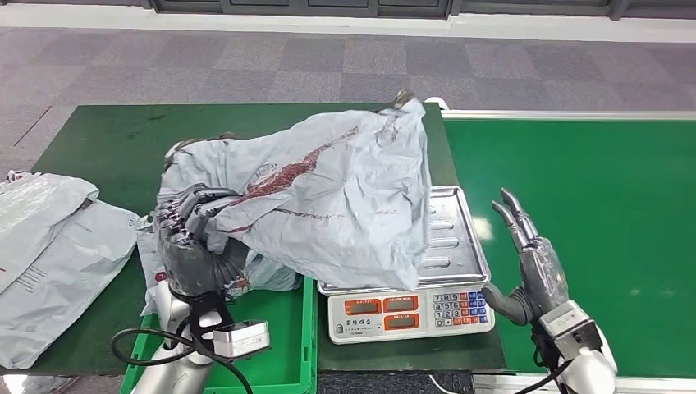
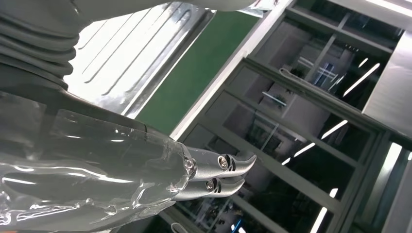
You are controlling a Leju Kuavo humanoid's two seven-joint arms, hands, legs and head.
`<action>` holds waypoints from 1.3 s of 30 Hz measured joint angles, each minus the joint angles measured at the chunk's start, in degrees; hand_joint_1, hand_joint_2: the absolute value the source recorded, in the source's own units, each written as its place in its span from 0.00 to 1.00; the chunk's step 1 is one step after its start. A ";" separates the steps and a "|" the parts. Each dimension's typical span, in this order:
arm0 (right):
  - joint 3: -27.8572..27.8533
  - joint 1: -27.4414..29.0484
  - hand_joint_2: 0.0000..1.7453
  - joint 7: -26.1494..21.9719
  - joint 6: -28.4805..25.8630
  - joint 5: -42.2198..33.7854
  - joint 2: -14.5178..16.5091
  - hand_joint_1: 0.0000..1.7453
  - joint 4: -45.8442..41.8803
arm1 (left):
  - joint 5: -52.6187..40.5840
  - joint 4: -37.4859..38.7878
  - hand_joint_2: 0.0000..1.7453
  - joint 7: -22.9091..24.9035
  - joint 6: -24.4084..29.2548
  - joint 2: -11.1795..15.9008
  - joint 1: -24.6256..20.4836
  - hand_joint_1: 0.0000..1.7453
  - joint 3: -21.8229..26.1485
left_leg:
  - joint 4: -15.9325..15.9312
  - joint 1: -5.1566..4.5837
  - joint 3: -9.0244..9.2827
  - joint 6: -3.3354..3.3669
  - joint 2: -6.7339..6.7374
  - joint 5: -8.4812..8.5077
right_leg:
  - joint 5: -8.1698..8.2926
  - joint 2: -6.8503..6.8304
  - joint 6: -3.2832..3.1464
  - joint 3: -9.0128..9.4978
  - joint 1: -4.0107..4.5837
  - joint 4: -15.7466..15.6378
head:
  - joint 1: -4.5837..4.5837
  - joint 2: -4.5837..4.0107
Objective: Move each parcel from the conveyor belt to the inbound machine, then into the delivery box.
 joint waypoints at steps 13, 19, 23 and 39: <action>-5.97 5.10 0.00 0.01 3.78 0.66 0.33 0.00 -4.80 | -35.49 -0.55 1.00 29.52 -14.32 2.31 8.65 1.00 16.55 | -0.02 0.00 -0.02 -0.04 0.27 -0.05 | -0.01 0.15 -0.08 -0.12 0.01 -0.01 | 0.01 0.00; -7.86 6.00 0.00 0.00 4.40 0.91 0.27 0.00 -5.28 | -38.98 3.29 1.00 36.63 -36.24 5.36 14.04 1.00 19.66 | -0.04 0.01 0.04 -0.11 0.34 -0.11 | -0.06 0.28 -0.11 -0.10 0.01 0.00 | 0.01 0.00; -8.04 6.10 0.00 0.01 4.59 1.38 0.26 0.00 -5.36 | -39.03 4.35 1.00 37.48 -39.92 5.88 14.63 1.00 20.22 | -0.07 -0.01 -0.03 -0.12 0.33 -0.34 | -0.22 0.24 -0.13 0.22 -0.01 -0.01 | 0.02 0.00; -8.63 6.53 0.00 0.01 5.41 3.58 0.85 0.00 -5.57 | -33.71 5.87 1.00 34.76 -49.54 6.46 15.66 1.00 19.61 | -0.53 -0.02 2.87 -0.37 0.34 -1.52 | -1.60 0.20 -0.48 2.89 -0.01 0.03 | 0.01 0.00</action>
